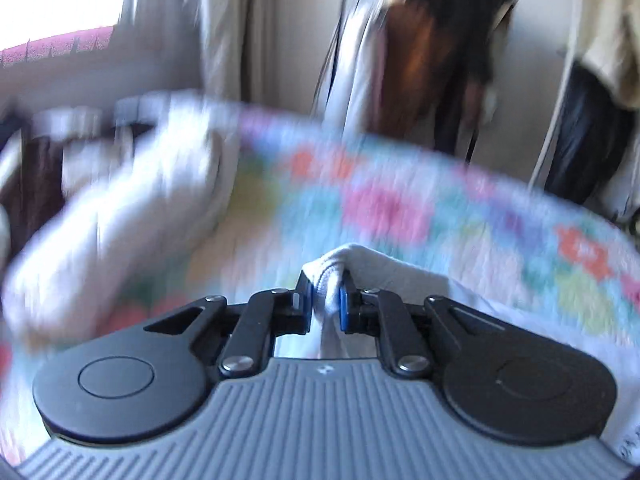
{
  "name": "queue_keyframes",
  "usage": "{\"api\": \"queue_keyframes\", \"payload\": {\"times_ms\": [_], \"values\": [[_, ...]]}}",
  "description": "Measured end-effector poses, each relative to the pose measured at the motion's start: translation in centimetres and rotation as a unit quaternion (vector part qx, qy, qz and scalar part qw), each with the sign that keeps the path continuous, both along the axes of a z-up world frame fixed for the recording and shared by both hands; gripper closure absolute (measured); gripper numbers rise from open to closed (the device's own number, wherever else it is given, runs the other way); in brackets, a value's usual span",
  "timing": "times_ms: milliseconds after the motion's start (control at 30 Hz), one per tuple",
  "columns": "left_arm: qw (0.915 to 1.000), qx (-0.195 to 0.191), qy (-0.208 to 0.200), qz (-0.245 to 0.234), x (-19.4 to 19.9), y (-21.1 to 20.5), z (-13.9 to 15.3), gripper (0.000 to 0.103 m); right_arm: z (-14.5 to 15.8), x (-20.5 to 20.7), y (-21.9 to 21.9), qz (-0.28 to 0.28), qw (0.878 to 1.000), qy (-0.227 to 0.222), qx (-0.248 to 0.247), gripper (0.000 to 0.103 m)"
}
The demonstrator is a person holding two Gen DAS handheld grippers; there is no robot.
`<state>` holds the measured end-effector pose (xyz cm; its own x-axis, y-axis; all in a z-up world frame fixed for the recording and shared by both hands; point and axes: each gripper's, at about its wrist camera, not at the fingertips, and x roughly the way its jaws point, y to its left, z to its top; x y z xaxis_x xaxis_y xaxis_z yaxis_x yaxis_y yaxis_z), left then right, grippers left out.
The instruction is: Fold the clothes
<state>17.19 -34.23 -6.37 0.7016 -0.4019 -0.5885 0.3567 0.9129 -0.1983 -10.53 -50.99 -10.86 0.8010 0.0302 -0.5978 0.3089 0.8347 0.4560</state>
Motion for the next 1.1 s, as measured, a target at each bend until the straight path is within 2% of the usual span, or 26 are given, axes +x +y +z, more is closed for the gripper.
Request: {"api": "queue_keyframes", "payload": {"times_ms": [33, 100, 133, 200, 267, 367, 433, 567, 633, 700, 833, 867, 900, 967, 1033, 1100], "values": [[0.9995, -0.010, 0.031, -0.001, 0.0, 0.8, -1.0, 0.091, -0.1, -0.3, -0.2, -0.004, 1.000, 0.003, 0.002, 0.064], [0.9981, -0.022, 0.049, -0.029, -1.8, 2.3, -2.0, 0.082, 0.1, -0.9, -0.4, -0.009, 1.000, 0.004, -0.001, 0.063], [0.9976, -0.010, 0.048, -0.048, -3.1, 2.8, -2.4, 0.079, 0.4, -1.4, -0.4, -0.008, 1.000, 0.004, -0.005, 0.063], [0.9952, 0.011, 0.051, -0.083, -5.9, 3.8, -3.0, 0.067, 0.8, -2.2, -0.2, -0.003, 1.000, 0.007, -0.012, 0.063], [0.9913, 0.012, 0.065, -0.113, -8.6, 5.1, -3.6, 0.061, 1.3, -2.8, 0.4, 0.008, 1.000, 0.014, -0.020, 0.061], [0.9835, -0.015, 0.110, -0.143, -11.9, 7.3, -5.0, 0.058, 1.6, -3.1, 1.5, 0.019, 0.999, 0.031, -0.038, 0.053], [0.9786, -0.019, 0.129, -0.159, -13.6, 7.9, -6.1, 0.055, 1.6, -3.6, 2.3, 0.018, 0.998, 0.048, -0.037, 0.048], [0.9688, -0.021, 0.164, -0.185, -16.5, 8.4, -8.1, 0.053, 1.3, -6.0, 4.0, 0.010, 0.997, 0.074, -0.028, 0.047], [0.9630, -0.027, 0.174, -0.204, -17.5, 8.1, -8.9, 0.048, 1.0, -7.1, 4.3, 0.006, 0.996, 0.082, -0.025, 0.046], [0.9628, -0.019, 0.174, -0.206, -17.8, 7.4, -9.4, 0.040, 0.5, -8.1, 4.1, -0.002, 0.996, 0.086, -0.007, 0.045], [0.9637, -0.010, 0.177, -0.200, -18.1, 6.2, -10.6, 0.032, -0.8, -8.8, 3.3, -0.017, 0.994, 0.090, 0.053, 0.044], [0.9644, -0.015, 0.176, -0.196, -18.1, 6.0, -10.7, 0.026, -1.2, -8.8, 3.2, -0.019, 0.994, 0.093, 0.062, 0.044], [0.9638, -0.023, 0.175, -0.200, -18.2, 5.9, -10.8, 0.016, -1.7, -8.6, 3.2, -0.021, 0.993, 0.099, 0.066, 0.043], [0.9634, -0.033, 0.170, -0.205, -18.1, 5.7, -11.0, 0.011, -2.9, -8.1, 3.3, -0.029, 0.991, 0.112, 0.074, 0.042], [0.9658, -0.032, 0.157, -0.204, -18.2, 5.7, -11.0, 0.022, -4.2, -7.5, 3.4, -0.037, 0.988, 0.126, 0.081, 0.041], [0.9684, -0.024, 0.141, -0.204, -18.3, 5.8, -10.9, 0.093, -3.8, -7.4, 4.1, -0.017, 0.990, 0.107, 0.092, 0.040]]}}
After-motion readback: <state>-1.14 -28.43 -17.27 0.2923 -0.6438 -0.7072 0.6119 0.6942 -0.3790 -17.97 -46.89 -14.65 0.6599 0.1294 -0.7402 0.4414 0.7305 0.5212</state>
